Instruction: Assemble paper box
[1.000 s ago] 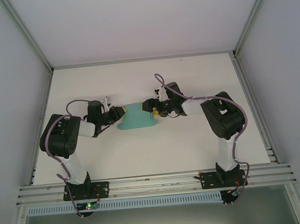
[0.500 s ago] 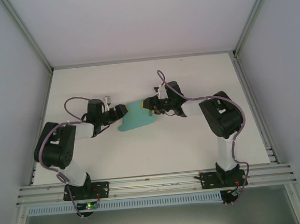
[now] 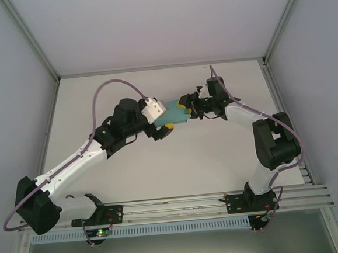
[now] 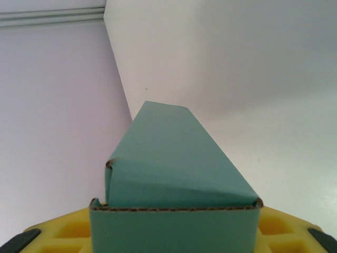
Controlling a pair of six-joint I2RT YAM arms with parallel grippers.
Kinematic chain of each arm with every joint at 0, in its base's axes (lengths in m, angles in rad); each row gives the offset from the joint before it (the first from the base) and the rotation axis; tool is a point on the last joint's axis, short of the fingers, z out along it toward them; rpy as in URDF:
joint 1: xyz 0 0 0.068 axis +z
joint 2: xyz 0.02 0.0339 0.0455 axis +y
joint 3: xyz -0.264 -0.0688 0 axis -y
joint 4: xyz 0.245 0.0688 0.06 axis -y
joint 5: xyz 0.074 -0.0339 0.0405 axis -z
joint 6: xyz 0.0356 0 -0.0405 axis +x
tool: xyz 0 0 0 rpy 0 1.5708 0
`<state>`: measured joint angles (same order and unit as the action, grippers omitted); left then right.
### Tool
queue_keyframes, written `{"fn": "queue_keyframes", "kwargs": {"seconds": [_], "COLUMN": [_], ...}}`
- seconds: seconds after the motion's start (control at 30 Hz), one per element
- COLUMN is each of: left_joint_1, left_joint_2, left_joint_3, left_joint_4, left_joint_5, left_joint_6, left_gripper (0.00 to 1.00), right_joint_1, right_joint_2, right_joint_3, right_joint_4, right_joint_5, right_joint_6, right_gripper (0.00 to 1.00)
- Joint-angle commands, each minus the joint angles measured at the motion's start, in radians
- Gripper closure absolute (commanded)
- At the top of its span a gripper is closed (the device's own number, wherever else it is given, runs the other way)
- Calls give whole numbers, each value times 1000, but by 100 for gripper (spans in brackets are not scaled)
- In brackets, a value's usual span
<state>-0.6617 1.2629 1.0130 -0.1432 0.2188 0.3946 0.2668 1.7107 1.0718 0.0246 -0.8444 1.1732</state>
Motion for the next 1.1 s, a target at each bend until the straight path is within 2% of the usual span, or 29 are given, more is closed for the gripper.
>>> {"fn": "queue_keyframes", "kwargs": {"seconds": [0.0, 0.13, 0.23, 0.3, 0.37, 0.43, 0.53, 0.67, 0.7, 0.77, 0.83, 0.87, 0.9, 0.97, 1.0, 1.07], "left_joint_1": [-25, -47, -61, -61, -62, -62, -62, -60, -60, -60, -59, -58, -57, -55, -55, -49], "left_joint_2": [33, 86, 131, 154, 179, 195, 195, 172, 168, 171, 183, 188, 194, 197, 197, 197], "left_joint_3": [-11, -4, 0, -6, 20, 39, 35, 1, -8, -8, 8, 16, 23, 32, 36, 51], "left_joint_4": [-173, -146, -90, -10, -8, -12, 35, 117, 134, 141, 123, 109, 102, 87, 82, 34], "left_joint_5": [-152, -231, -332, -349, -331, -319, -326, -328, -326, -328, -333, -331, -331, -319, -316, -297], "left_joint_6": [314, 352, 368, 381, 378, 377, 380, 389, 398, 412, 413, 416, 417, 418, 418, 425], "left_gripper": [0, 0, 0, 0, 2, 9, 29, 46, 52, 57, 61, 64, 65, 66, 67, 68], "right_joint_1": [-18, -21, -18, -19, -20, -20, -18, -18, -17, -15, -15, -15, -15, -18, -23, -36], "right_joint_2": [-24, -47, -56, -67, -76, -80, -77, -83, -88, -99, -116, -129, -145, -172, -186, -217], "right_joint_3": [28, 25, 26, 15, 1, -8, -12, -35, -39, -43, -52, -59, -74, -100, -112, -142], "right_joint_4": [-86, -82, -84, -91, -79, -48, -50, -48, -48, -43, -40, -41, -41, -25, -23, -19], "right_joint_5": [-158, -165, -190, -194, -192, -188, -203, -205, -202, -198, -190, -180, -155, -116, -100, -63], "right_joint_6": [192, 241, 257, 266, 285, 302, 299, 300, 298, 292, 281, 279, 279, 264, 254, 225], "right_gripper": [67, 68, 68, 67, 67, 67, 67, 64, 63, 61, 57, 50, 37, 30, 2, 2]}}
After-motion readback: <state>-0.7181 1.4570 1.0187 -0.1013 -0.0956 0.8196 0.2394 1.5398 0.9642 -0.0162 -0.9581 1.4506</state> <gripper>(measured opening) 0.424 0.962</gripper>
